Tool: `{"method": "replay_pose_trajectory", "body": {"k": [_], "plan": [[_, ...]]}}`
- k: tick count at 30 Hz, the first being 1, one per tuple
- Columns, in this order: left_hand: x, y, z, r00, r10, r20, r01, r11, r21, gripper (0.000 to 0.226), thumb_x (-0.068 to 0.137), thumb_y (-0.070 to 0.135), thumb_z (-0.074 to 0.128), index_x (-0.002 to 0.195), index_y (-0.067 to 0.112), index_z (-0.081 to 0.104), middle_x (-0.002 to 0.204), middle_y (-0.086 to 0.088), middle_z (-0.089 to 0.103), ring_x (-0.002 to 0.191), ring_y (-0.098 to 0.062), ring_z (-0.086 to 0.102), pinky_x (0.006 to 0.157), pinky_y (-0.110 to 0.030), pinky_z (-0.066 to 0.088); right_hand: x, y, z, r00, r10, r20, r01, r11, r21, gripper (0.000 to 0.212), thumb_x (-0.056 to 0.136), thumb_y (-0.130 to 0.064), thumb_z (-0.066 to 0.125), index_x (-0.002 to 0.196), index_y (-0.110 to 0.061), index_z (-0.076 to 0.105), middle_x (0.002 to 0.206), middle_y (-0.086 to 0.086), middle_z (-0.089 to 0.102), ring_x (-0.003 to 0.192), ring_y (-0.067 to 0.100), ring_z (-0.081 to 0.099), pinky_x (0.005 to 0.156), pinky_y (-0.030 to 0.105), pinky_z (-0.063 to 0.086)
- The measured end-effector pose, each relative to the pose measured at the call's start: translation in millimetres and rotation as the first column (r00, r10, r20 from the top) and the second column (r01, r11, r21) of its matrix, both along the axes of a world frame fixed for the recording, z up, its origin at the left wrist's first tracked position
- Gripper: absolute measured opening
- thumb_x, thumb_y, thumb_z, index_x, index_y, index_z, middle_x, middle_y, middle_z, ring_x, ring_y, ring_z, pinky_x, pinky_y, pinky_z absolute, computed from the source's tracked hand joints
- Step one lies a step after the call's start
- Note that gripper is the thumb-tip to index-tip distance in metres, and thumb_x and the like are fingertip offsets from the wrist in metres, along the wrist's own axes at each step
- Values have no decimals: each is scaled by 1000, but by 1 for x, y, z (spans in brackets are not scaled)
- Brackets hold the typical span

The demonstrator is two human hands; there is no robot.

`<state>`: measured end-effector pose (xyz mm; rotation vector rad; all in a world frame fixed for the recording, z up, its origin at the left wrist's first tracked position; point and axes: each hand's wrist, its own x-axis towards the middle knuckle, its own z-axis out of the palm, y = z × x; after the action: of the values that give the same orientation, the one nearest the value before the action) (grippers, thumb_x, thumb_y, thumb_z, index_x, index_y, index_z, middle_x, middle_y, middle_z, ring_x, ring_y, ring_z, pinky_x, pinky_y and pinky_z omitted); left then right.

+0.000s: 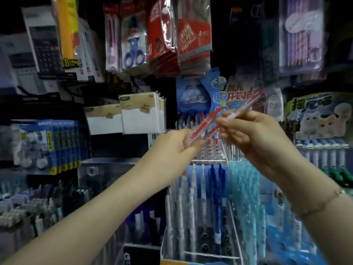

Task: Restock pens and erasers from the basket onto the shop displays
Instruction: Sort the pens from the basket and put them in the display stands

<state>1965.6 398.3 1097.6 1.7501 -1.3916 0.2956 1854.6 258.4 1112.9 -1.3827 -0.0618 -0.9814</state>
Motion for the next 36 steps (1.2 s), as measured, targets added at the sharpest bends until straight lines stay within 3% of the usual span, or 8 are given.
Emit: {"method": "replay_pose_trajectory", "body": {"k": [3, 8, 11, 16, 23, 27, 31, 36], "plan": [[16, -11, 11, 998, 43, 37, -42, 999, -25, 28, 96, 40, 49, 79, 22, 62, 46, 19, 55, 39, 5, 47, 41, -9, 32, 19, -29, 23, 947, -307, -93, 296, 949, -112, 8, 88, 6, 56, 95, 4, 58, 93, 18, 64, 78, 24, 65, 66, 24, 59], [32, -35, 15, 999, 27, 25, -28, 999, 31, 29, 91, 57, 43, 96, 29, 48, 76, 4, 68, 52, -2, 52, 51, -23, 40, 66, -61, 29, 817, -521, -248, 389, 815, -430, 6, 89, 5, 56, 89, 10, 60, 95, 30, 65, 85, 34, 68, 71, 35, 59], [38, -42, 21, 993, 19, 115, -14, 999, -49, 31, 92, 54, 44, 95, 24, 53, 73, 1, 64, 58, -11, 56, 57, -33, 47, 84, -67, 28, 740, -633, -227, 401, 686, -607, 14, 86, -5, 62, 86, 9, 66, 83, 22, 70, 78, 31, 70, 78, 46, 57], [44, -48, 20, 971, -237, 16, 236, 956, -176, 17, 95, 42, 47, 88, 30, 56, 62, 2, 64, 46, -15, 62, 44, -24, 47, 89, -68, 31, 665, -732, -151, 442, 547, -711, 21, 86, -15, 64, 78, 4, 67, 71, 15, 70, 73, 27, 69, 72, 39, 57], [56, -64, 18, 969, -246, 16, 235, 902, -362, 43, 93, 51, 44, 73, 15, 56, 52, 3, 44, 45, -7, 45, 47, -22, 39, 86, -60, 25, 792, -552, -259, 277, 704, -654, 25, 89, -11, 63, 95, 14, 62, 82, 27, 68, 67, 26, 68, 72, 37, 59], [59, -73, 23, 971, -239, -16, 214, 895, -390, 41, 94, 51, 43, 72, 20, 57, 55, 0, 38, 48, -7, 39, 49, -20, 33, 91, -63, 25, 767, -606, -210, 306, 634, -710, 19, 87, -13, 66, 83, 5, 65, 72, 16, 71, 66, 23, 71, 74, 41, 59], [61, -78, 26, 955, -278, -99, 220, 894, -391, 38, 93, 51, 45, 69, 29, 63, 58, 12, 56, 56, 2, 51, 63, -21, 44, 97, -69, 23, 701, -611, -368, 179, 650, -739, 20, 85, -15, 69, 77, 3, 65, 68, 13, 71, 61, 21, 72, 71, 40, 60], [58, -85, 28, 889, -396, -230, 291, 877, -383, 28, 94, 39, 50, 90, 20, 70, 51, 14, 52, 48, 1, 49, 51, -11, 39, 106, -67, 13, 602, -702, -381, 131, 557, -820, 14, 86, -4, 61, 75, -6, 54, 68, 5, 60, 56, 13, 58, 50, 14, 51]]}}
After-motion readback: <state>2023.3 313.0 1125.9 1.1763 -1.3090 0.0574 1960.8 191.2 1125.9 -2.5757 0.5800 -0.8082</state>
